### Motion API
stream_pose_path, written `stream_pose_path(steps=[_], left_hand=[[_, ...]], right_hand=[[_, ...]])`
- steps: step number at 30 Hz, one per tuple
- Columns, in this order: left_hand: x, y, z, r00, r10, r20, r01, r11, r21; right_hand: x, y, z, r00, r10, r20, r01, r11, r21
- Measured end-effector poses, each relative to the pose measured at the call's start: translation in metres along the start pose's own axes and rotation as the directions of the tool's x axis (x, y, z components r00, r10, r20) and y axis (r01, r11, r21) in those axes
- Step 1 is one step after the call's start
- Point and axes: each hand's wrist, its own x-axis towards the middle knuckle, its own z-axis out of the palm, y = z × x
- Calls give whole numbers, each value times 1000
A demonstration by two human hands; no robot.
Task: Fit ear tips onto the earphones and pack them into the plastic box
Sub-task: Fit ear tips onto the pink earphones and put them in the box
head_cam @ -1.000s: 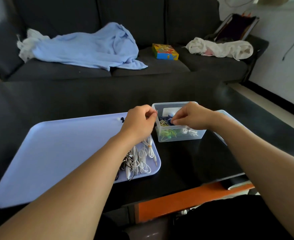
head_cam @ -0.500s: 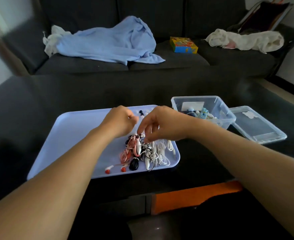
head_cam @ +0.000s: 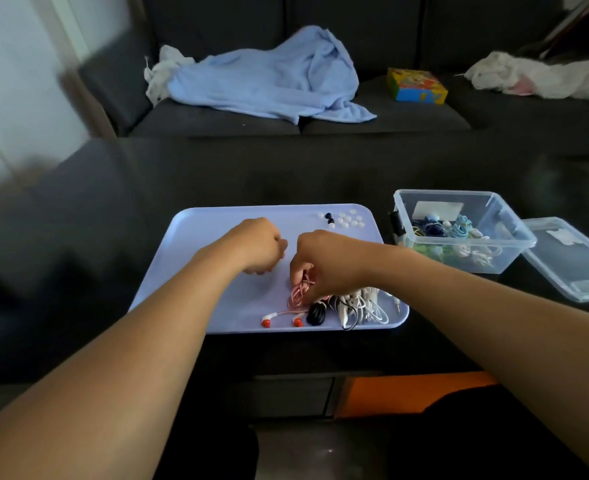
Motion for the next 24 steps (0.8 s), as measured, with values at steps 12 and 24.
stream_pose_path(steps=[12, 24], left_hand=[[5, -5, -25, 958, -274, -88, 112, 637, -762], [-29, 34, -26, 941, 79, 330, 288, 328, -900]], right_hand=[[-7, 13, -43, 901, 281, -331, 150, 514, 845], [5, -2, -48, 759, 504, -412, 190, 434, 881]])
